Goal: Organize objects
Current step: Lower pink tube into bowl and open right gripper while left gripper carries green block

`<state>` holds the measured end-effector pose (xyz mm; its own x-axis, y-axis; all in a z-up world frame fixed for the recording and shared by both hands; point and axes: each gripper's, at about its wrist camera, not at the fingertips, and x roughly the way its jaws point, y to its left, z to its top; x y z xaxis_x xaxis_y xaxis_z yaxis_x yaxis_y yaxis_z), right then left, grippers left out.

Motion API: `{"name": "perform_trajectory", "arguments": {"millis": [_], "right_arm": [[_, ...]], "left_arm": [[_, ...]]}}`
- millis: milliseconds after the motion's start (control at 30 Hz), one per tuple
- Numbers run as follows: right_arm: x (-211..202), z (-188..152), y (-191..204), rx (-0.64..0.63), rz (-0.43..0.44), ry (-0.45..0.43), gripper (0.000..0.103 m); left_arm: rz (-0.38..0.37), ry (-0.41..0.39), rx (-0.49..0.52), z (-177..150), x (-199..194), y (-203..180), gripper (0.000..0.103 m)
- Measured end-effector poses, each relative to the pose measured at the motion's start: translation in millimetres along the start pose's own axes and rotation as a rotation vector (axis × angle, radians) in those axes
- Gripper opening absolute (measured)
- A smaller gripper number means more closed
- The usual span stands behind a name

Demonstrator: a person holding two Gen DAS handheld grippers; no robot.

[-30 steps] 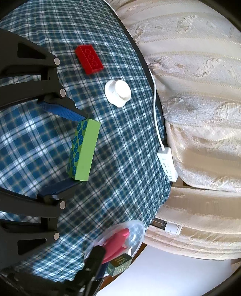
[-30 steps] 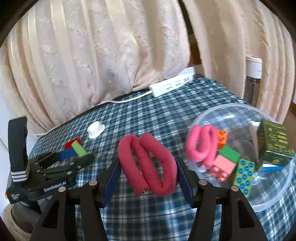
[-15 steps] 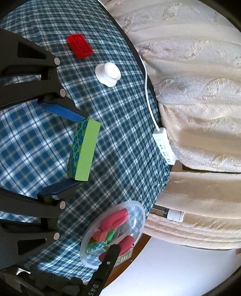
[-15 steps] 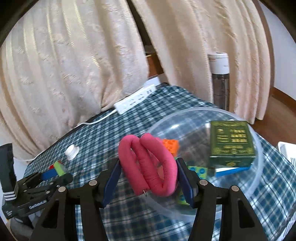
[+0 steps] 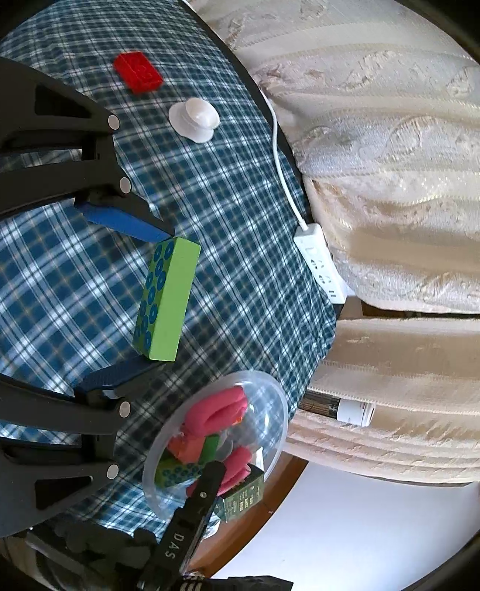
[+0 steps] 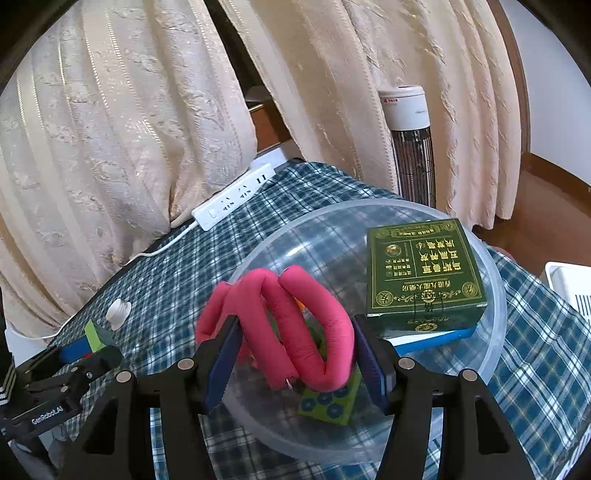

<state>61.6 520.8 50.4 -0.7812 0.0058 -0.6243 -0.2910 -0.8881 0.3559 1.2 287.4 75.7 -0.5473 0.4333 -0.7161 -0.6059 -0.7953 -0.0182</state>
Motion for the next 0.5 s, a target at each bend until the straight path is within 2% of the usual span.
{"name": "perform_trajectory", "arguments": {"millis": [233, 367, 500], "right_arm": [[2, -2, -7, 0.0, 0.005, 0.013, 0.065], [-2, -1, -9, -0.007, 0.012, 0.004, 0.072], [-6, 0, -10, -0.021, 0.017, -0.006, 0.072]], "left_arm": [[-0.018, -0.008, 0.029, 11, 4, -18, 0.063], [-0.03, -0.013, 0.043, 19, 7, -28, 0.063], [-0.045, -0.017, 0.059, 28, 11, -39, 0.063]]}}
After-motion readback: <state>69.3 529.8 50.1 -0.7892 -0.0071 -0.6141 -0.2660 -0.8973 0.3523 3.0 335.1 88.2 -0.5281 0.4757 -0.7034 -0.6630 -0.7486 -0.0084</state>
